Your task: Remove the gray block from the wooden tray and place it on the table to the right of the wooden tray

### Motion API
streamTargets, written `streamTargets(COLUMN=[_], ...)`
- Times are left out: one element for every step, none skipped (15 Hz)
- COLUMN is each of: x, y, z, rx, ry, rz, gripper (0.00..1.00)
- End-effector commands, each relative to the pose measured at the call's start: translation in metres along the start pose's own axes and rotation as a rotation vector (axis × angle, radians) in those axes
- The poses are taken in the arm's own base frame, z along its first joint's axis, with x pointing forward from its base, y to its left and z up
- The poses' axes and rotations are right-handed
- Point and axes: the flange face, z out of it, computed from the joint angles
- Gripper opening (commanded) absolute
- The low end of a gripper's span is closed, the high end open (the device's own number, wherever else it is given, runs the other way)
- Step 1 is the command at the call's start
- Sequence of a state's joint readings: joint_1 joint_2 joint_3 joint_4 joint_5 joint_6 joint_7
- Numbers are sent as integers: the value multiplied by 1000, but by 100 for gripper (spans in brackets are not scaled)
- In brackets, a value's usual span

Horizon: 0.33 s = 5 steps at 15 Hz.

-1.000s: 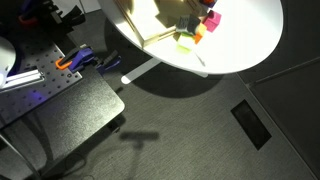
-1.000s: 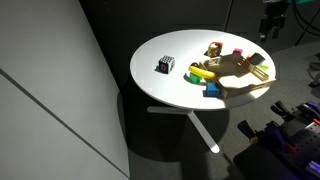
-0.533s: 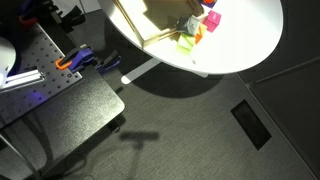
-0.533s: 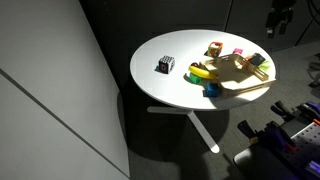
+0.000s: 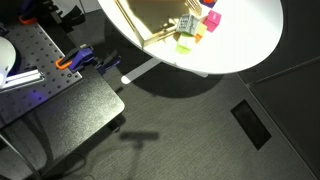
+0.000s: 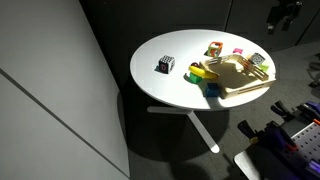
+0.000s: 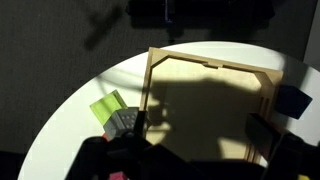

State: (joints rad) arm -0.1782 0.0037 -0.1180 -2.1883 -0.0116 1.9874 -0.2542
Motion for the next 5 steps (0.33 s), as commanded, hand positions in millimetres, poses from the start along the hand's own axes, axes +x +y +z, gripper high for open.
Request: streamTargets(x=[-17,-5,-7,-9,-10], y=[-14,-6,-9,-11,-12], z=[-2,0,1,2,2], rx=[-1,-6,-8,-8,-8], ry=[78,35,46,50,51], rz=[50,20,25,25,26], gripper=[100,100,100,100,100])
